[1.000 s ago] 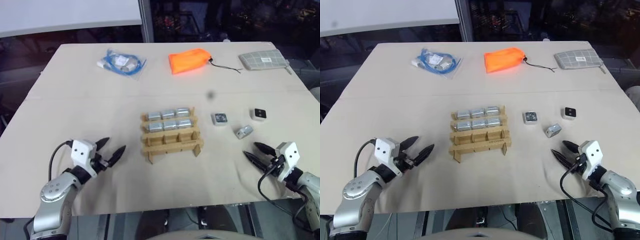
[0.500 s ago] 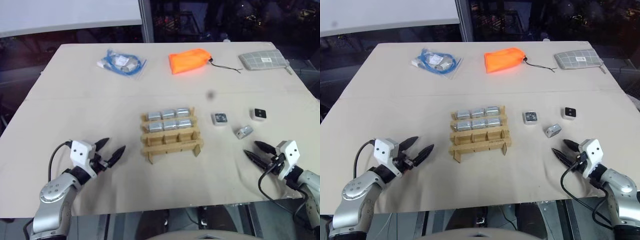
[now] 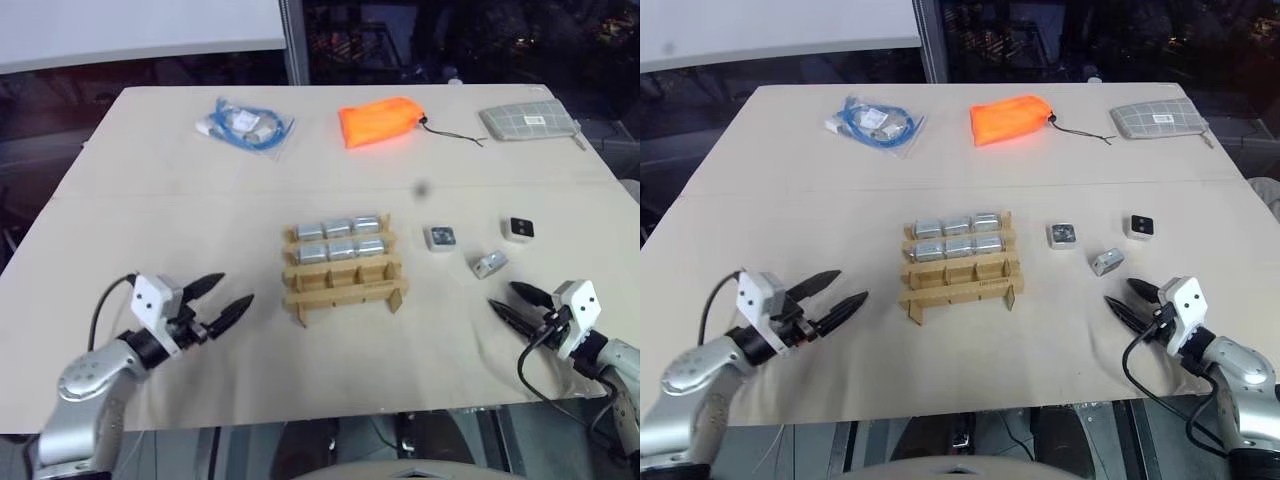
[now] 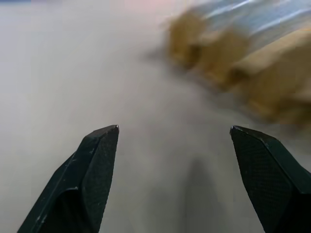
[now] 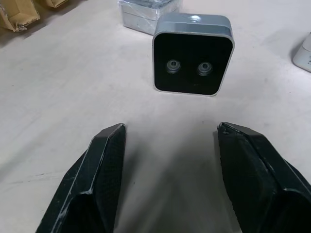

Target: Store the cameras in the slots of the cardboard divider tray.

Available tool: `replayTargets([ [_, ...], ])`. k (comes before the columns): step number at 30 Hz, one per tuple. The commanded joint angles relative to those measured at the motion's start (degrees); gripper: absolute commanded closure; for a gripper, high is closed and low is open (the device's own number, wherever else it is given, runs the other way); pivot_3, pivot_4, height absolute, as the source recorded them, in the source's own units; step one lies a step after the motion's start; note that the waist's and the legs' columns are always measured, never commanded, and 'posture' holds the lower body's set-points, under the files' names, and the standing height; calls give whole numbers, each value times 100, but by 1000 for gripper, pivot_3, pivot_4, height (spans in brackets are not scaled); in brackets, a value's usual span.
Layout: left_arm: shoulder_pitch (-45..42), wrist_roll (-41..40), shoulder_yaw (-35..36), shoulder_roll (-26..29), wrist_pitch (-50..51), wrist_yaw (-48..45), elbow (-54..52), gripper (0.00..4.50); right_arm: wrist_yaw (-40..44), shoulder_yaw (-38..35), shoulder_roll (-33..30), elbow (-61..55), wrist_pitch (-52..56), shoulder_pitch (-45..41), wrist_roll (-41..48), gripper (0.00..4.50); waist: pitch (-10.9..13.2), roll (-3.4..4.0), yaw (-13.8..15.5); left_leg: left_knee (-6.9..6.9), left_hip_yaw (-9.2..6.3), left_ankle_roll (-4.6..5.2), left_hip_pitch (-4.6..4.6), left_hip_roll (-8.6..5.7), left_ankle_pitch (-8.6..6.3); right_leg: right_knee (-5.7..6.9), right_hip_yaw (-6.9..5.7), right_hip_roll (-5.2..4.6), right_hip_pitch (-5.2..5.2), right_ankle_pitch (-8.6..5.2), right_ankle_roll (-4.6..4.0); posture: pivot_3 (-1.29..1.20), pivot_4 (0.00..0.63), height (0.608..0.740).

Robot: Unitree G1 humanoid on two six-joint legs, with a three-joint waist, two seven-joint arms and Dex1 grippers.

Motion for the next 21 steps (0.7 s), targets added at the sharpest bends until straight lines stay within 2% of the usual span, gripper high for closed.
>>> replayTargets([
  [1,-293,-585,326,708,475,-655,-505,705,157,-253,-328,58,-114,-135,28,1505,1,2,2,0,2,0,1,-1,0,0,1,0,0,-1,-1,0,150,740],
  [7,-952,-1396,625,2141,1585,-1468,-1068,705,588,-328,-839,527,-182,-576,95,1505,5,5,-19,-2,4,-1,2,-2,1,-2,4,4,-1,2,5,0,150,740],
  [12,-1472,-1882,651,2994,2146,-2191,-1370,705,1282,-166,-1405,1224,-455,-1097,-45,1505,13,12,-21,-6,6,-13,0,-8,7,-7,4,12,-3,3,10,0,150,740],
  [18,-2336,-1985,120,3250,2264,-2585,-1397,705,2143,163,-1898,2116,-709,-1939,-285,1505,19,20,-24,-6,10,-14,3,-10,8,-7,9,20,-2,3,11,0,150,740],
  [21,-2657,-1995,-72,3222,2327,-2607,-1485,705,2116,253,-2043,2682,-805,-2394,-550,1505,21,20,-25,-5,10,-21,0,-9,12,-8,10,22,-4,4,12,0,150,740],
])
